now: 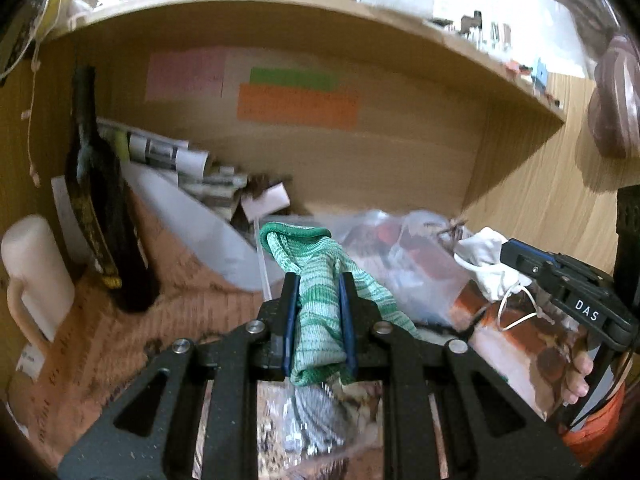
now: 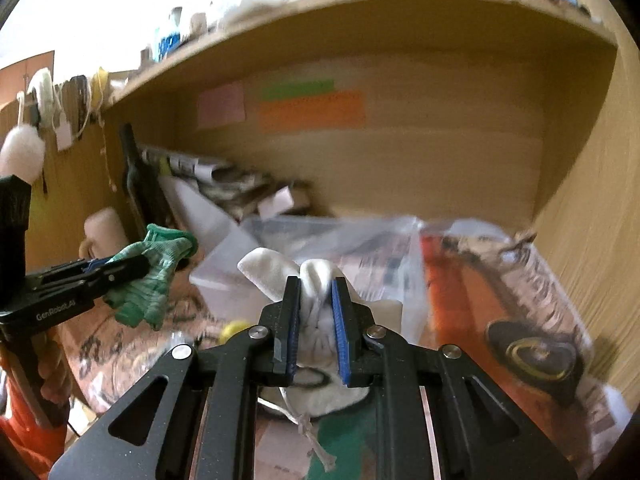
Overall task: Organize soft objects
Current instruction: 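Carry the glove and cloth into the clear plastic box and open both tools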
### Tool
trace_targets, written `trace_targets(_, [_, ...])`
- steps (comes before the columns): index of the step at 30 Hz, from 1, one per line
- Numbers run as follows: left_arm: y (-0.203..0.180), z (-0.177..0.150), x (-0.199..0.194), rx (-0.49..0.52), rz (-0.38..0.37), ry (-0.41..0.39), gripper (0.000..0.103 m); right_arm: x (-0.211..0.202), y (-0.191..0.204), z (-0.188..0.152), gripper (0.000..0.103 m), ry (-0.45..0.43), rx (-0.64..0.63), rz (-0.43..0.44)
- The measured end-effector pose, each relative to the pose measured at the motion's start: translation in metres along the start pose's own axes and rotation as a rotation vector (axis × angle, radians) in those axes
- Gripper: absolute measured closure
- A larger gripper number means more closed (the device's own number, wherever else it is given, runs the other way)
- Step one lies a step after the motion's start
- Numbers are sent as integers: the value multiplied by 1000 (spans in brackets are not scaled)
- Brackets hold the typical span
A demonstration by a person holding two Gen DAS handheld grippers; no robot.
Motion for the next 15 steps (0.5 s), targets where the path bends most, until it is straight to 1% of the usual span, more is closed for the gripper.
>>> trace_targets(3, [-1,16,4,7,-2,-26,84,2,-4,13,89,-28,-5,-10])
trace_targets(7, [-4,34,19,19,-2,-30,84,10,-13,28,89,-42,3,-11])
trace_targets(10, [-4,45,34,26,10,-19,84,18,-17,36,89,-46,-3,-28])
trace_targets(15, [1,61,63,10,-5,25,84,33,-25,47,89,-33,-10,-40])
Point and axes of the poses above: each gripper's, at about its wrist camera, not at the fingertips, and x roughly the way its jaws point, y to its left, z to its top, the point moved 1 cm from there along x, roughly the way its jaws point, and after that the axes turned 8 degrees about y, right-handed, at the moved point
